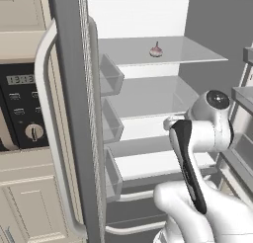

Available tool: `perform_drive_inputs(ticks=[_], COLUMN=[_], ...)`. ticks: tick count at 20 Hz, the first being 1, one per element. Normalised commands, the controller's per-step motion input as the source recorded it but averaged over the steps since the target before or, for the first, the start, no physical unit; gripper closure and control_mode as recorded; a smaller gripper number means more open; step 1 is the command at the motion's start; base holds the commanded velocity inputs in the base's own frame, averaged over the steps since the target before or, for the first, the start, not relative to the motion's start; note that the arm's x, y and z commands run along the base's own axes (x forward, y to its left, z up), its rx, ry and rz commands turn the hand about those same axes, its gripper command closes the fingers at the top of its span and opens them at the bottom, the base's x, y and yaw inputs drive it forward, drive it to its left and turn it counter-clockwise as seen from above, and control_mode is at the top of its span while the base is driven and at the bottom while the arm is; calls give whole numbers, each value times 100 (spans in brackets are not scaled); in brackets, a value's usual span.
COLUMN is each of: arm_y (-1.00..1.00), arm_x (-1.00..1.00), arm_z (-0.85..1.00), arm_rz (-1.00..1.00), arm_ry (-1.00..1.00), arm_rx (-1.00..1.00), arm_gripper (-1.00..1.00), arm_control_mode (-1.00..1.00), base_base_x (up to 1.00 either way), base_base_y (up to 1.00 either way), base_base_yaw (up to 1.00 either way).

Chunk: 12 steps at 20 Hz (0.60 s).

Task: Grab the garlic and lemon from the fridge, place them in the blender, close the lid, and turn on the blender to create a marinade.

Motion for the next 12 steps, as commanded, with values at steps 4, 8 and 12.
perform_drive_inputs(ticks=[4, 8, 12], arm_y=[25, 0, 0], arm_x=[-75, 0, 0], arm_z=[23, 0, 0], arm_rz=[2, 0, 0], arm_ry=[0, 0, 0], arm_rx=[-4, 0, 0], arm_gripper=[100, 100, 100], arm_control_mode=[100, 100, 100], base_base_x=[-25, -100, -100], base_base_y=[8, 31, 33], base_base_yaw=[0, 0, 0])
